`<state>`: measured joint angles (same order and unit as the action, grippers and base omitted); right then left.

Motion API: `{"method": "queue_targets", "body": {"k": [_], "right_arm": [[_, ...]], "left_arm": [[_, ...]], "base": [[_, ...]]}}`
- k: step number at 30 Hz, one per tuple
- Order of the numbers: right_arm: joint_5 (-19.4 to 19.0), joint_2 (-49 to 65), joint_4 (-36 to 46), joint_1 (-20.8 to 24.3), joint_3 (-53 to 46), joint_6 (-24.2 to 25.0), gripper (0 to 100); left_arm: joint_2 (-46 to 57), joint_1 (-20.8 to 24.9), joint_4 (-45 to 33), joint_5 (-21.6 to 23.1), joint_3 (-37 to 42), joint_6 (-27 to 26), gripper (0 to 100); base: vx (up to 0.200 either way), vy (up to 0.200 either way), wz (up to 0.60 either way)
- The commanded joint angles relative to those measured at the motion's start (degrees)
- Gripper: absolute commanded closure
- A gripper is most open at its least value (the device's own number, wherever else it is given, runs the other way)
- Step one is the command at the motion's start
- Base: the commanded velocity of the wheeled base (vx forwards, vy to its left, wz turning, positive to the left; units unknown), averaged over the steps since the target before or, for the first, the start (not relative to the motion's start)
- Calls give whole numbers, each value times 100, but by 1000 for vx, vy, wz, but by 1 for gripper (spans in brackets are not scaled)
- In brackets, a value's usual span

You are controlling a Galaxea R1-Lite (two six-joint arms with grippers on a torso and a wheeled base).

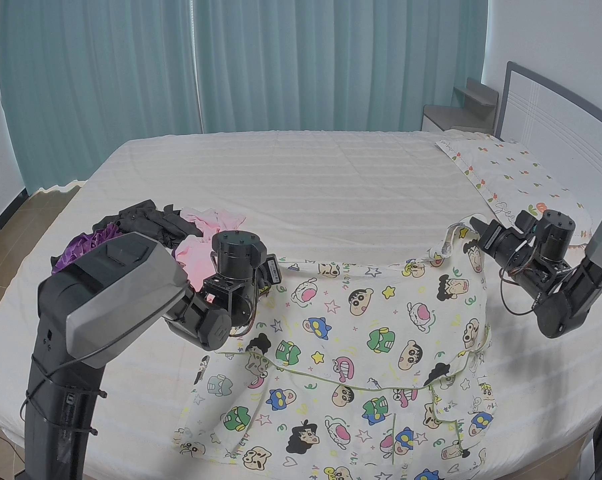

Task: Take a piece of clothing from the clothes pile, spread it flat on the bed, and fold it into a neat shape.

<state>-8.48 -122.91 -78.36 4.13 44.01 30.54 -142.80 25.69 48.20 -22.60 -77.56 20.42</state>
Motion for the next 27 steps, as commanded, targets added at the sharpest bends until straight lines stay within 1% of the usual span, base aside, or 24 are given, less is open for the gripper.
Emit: {"method": "queue_targets", "body": {"k": [1, 3, 4, 7, 8, 10, 11, 12, 14, 15, 18, 20, 22, 25, 26, 27], "right_arm": [[101, -1051, 58, -9, 644, 181, 100], [101, -1289, 75, 35, 776, 216, 100], [93, -1420, 58, 61, 873, 233, 0], [110, -1702, 75, 70, 1277, 348, 0], [189, -1833, 75, 26, 1514, 427, 0], [497, -1930, 111, -35, 1848, 611, 0], [769, -1992, 163, -53, 2103, 813, 0], [936, -2044, 251, -53, 2288, 998, 0], [1174, -2097, 629, -106, 2490, 1086, 0], [1174, -2097, 629, -106, 2490, 1086, 0], [1174, -1939, 708, -317, 2270, 1095, 0], [1095, -1675, 743, -501, 1822, 1068, 0], [840, -1341, 735, -668, 1277, 1016, 0], [242, -717, 638, -976, 222, 875, 0], [110, -594, 629, -1046, 11, 831, 0], [-233, -322, 620, -1231, -516, 673, 0]], "left_arm": [[-828, -310, -461, -25, -814, 50, 0], [-987, -398, -654, -34, -1086, 50, 0], [-1074, -433, -681, -43, -1227, 50, 0], [-1303, -547, -707, -51, -1631, 50, 0], [-1382, -609, -751, -87, -1798, 41, 0], [-1435, -679, -883, -148, -2018, 41, 0], [-1461, -732, -997, -192, -2158, 41, 0], [-1479, -784, -1085, -218, -2264, 41, 0], [-1496, -899, -1155, -297, -2440, 32, 0], [-1496, -899, -1155, -297, -2440, 32, 0], [-1470, -1030, -1155, -324, -2466, 32, 0], [-1364, -1118, -1155, -333, -2369, 50, 0], [-1101, -1171, -1146, -333, -2132, 120, 0], [-450, -1162, -1120, -210, -1429, 410, 0], [-319, -1145, -1120, -166, -1306, 463, 0], [-11, -1118, -1102, -34, -998, 604, 0]], "base": [[0, 0, 0], [0, 0, 0], [0, 0, 0], [0, 0, 0], [0, 0, 0], [0, 0, 0], [0, 0, 0], [0, 0, 0], [0, 0, 0], [0, 0, 0], [0, 0, 0], [0, 0, 0], [0, 0, 0], [0, 0, 0], [0, 0, 0], [0, 0, 0]]}}
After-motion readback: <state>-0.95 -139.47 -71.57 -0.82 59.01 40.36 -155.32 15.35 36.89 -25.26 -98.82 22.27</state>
